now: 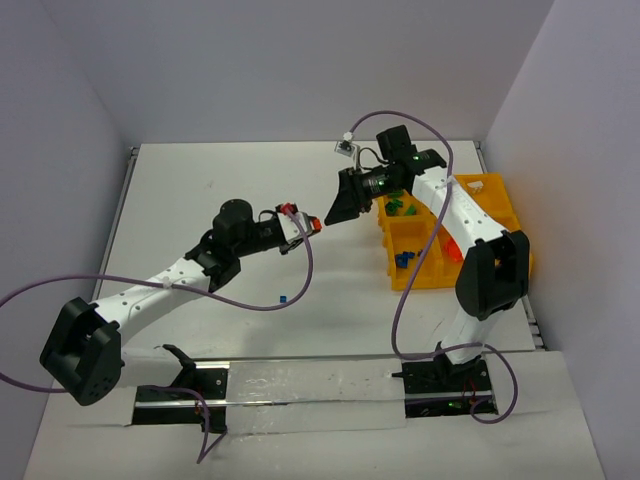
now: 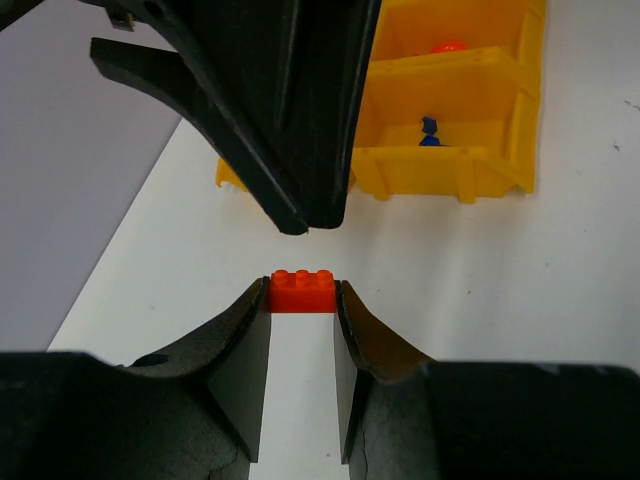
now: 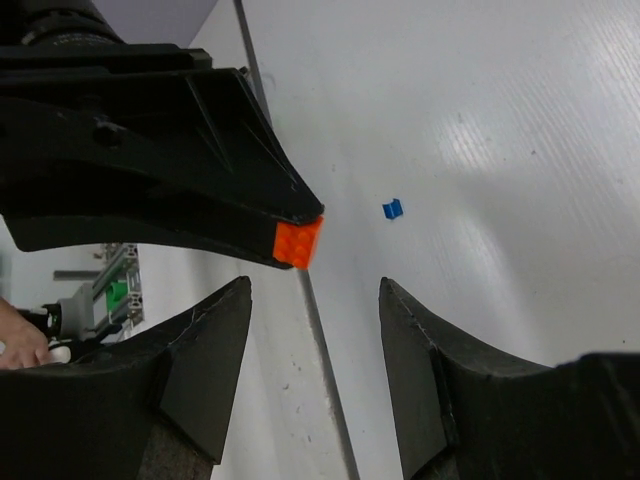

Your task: Sort the legos into containers by color

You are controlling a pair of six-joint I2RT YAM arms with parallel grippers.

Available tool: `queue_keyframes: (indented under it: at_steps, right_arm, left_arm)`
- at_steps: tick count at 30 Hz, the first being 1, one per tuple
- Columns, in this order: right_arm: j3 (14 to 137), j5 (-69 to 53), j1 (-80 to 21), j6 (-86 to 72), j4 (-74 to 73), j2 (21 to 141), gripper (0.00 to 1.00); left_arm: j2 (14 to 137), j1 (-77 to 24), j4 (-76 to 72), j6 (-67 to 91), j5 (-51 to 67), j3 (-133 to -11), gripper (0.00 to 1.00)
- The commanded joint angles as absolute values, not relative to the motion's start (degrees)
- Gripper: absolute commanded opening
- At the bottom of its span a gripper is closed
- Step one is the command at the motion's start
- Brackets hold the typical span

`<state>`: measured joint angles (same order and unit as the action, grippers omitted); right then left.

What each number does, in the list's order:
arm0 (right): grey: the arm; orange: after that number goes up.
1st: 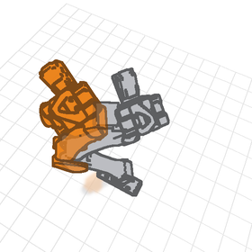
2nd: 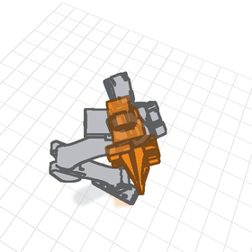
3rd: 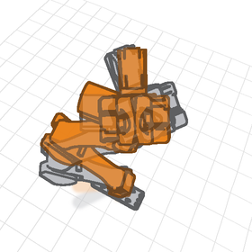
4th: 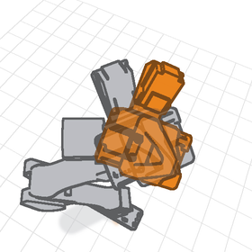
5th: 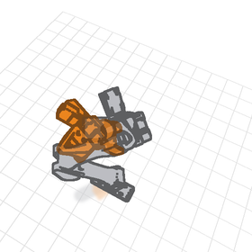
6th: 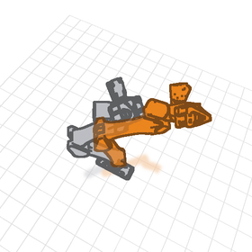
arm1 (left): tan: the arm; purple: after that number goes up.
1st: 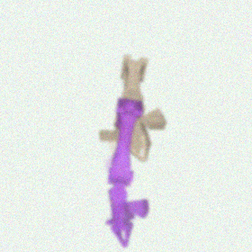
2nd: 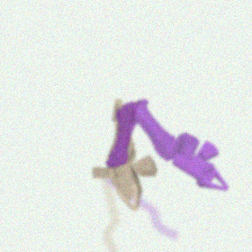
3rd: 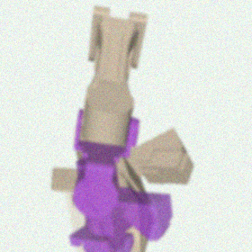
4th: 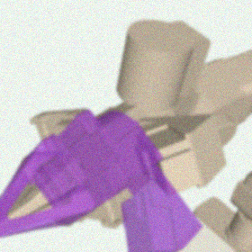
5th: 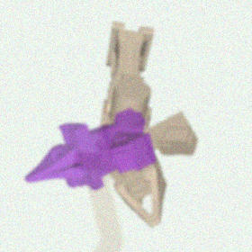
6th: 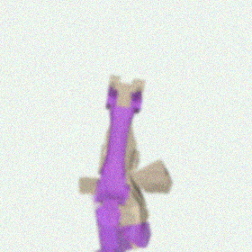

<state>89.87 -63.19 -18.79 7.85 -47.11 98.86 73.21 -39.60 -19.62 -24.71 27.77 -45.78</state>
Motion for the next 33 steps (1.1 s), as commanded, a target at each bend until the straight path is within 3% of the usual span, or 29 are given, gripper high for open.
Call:
queue_keyframes:
  at_steps: [1,18,30,33]
  right_arm:
    - [94.4,-66.6,-20.8,7.0,-45.4,99.0,0.61]
    - [94.8,-62.3,-22.8,2.4,-42.4,101.1,0.6]
    - [95.0,-62.5,-23.1,3.4,-43.2,101.2,0.35]
    - [95.1,-62.2,-23.4,3.5,-43.4,101.2,0.36]
  left_arm:
    - [72.5,-40.4,-22.4,-25.9,28.3,-47.9,0.01]
    - [72.5,-41.3,-23.4,-23.4,25.3,-48.9,0.0]
    - [73.0,-41.3,-23.8,-22.7,23.8,-49.3,0.01]
    - [73.2,-41.4,-23.6,-22.7,23.0,-49.6,0.02]
